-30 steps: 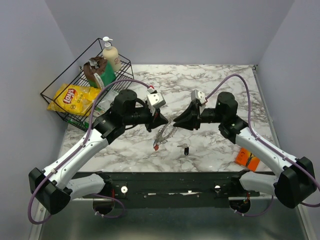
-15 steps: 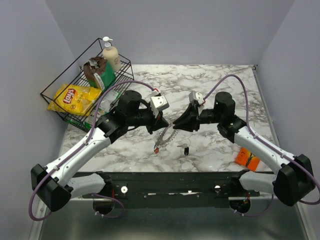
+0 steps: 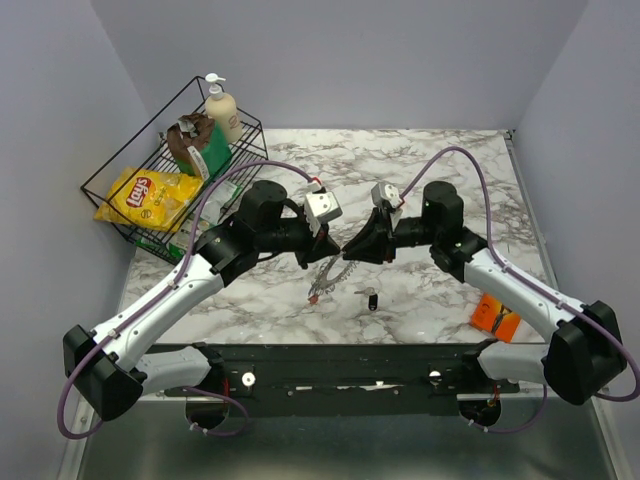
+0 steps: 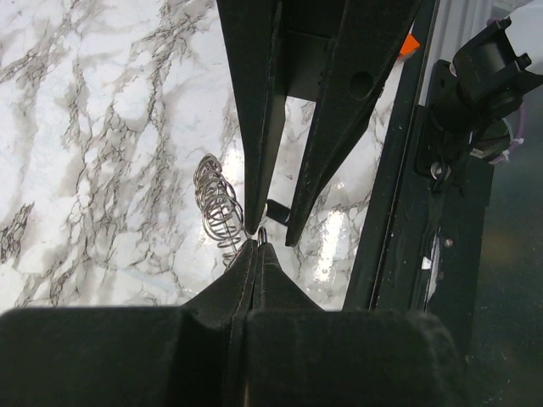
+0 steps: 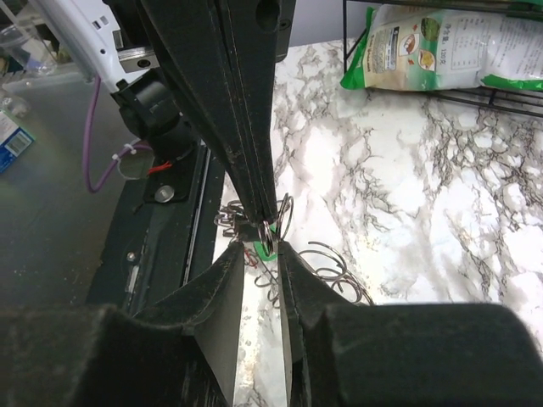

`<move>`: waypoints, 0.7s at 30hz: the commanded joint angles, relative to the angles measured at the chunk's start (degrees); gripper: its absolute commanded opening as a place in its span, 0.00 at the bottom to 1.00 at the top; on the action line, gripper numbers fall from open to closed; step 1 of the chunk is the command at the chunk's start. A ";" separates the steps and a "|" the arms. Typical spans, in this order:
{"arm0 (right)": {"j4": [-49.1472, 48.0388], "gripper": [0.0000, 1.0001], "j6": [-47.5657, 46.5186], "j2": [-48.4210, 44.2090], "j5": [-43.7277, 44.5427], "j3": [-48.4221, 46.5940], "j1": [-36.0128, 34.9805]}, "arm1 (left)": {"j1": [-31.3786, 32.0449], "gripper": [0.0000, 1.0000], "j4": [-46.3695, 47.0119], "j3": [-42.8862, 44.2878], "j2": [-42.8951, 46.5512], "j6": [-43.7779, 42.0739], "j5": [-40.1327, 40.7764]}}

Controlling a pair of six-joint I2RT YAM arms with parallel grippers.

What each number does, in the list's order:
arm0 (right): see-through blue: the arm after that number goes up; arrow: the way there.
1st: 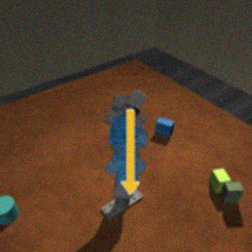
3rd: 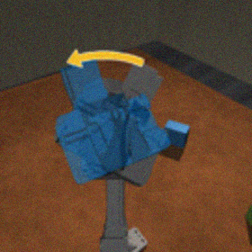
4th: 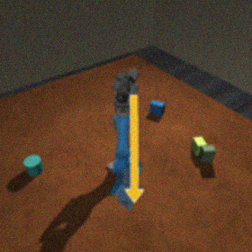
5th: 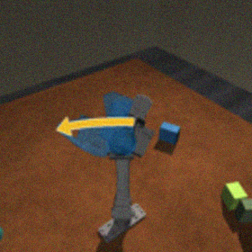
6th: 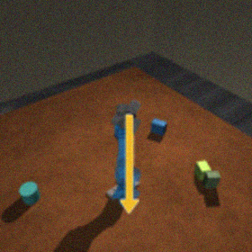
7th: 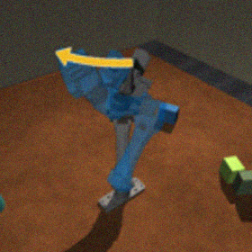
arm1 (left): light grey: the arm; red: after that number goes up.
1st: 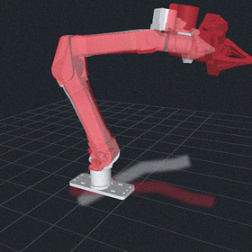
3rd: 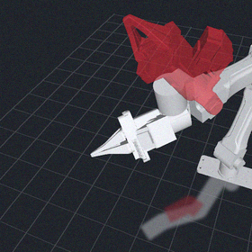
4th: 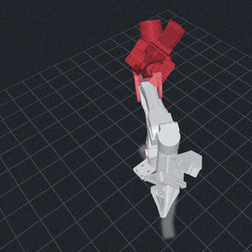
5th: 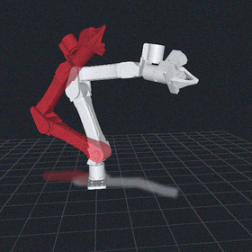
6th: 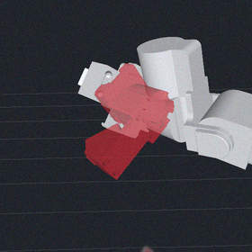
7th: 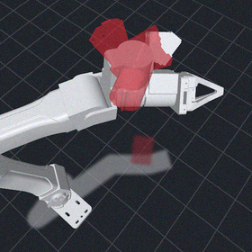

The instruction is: Put the keys on the keyring

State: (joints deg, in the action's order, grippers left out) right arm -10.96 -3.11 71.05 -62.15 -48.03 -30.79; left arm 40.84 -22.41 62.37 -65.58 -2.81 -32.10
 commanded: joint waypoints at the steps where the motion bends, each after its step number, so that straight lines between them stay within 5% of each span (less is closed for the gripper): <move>1: 0.68 0.26 -0.58 0.94 -1.57 -2.24 -0.68 | 0.64 0.00 1.94 2.14 -0.16 -0.53 0.11; 7: 1.03 0.01 -0.40 2.25 -3.33 -3.12 -0.85 | 0.91 0.00 2.38 2.14 -0.25 -0.18 0.19; 14: 1.38 0.01 -1.28 1.21 -1.40 -2.33 -0.86 | 1.08 0.00 2.99 1.62 0.45 0.08 2.38; 19: -2.12 0.01 0.91 -0.47 2.12 0.12 -0.94 | 1.08 0.41 8.61 -1.63 3.44 4.29 7.66; 21: -4.67 0.01 2.93 -0.82 4.31 0.83 -0.86 | 0.91 0.50 10.36 -2.86 4.32 5.88 9.15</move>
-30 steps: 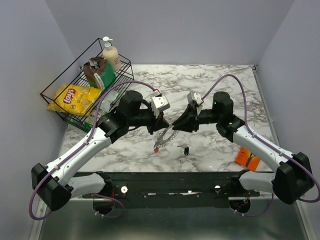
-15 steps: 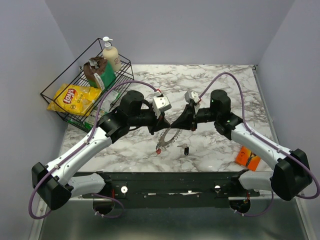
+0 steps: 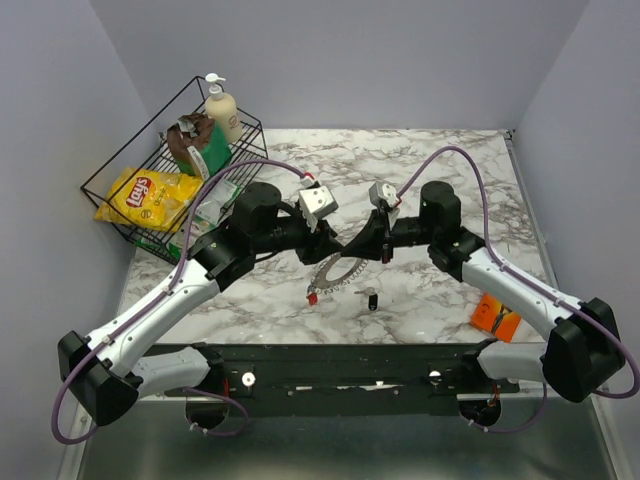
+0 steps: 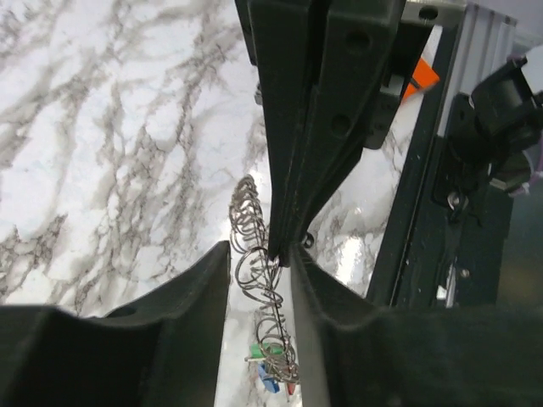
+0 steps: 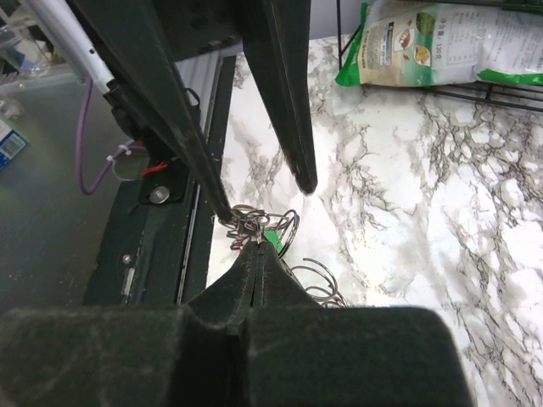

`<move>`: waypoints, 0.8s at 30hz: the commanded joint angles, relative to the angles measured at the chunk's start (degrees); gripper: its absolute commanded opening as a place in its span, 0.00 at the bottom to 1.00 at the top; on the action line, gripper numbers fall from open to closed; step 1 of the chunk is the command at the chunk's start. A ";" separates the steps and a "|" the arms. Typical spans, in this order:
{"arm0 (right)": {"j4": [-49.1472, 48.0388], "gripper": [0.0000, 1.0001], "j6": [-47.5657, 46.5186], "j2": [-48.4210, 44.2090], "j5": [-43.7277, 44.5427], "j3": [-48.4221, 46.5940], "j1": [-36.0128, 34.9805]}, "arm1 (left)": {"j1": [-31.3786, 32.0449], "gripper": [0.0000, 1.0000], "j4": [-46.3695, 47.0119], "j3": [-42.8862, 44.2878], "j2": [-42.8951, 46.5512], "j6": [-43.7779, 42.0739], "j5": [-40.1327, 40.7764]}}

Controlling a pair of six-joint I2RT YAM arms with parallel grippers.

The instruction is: Put the keys on the keyring

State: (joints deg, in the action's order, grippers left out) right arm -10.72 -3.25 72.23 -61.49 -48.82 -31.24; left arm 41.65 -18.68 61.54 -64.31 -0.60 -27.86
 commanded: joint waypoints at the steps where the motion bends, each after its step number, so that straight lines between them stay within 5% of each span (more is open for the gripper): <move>1: -5.71 0.01 4.55 -2.18 4.01 2.32 -0.48 | 0.01 0.54 6.90 -2.30 3.32 4.03 5.00; 13: -28.81 0.01 15.80 -2.36 7.61 12.60 -0.40 | -5.08 0.60 18.40 -10.11 3.14 11.67 -4.21; 24: -59.20 0.01 21.87 11.96 8.14 20.16 -0.40 | -9.83 0.58 28.51 -19.52 3.41 13.61 -4.40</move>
State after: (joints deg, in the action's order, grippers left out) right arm -51.27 15.25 80.03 -54.65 -29.87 -31.33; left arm 32.18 3.79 43.59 -61.49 12.08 -31.09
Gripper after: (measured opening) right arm 0.012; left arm 0.579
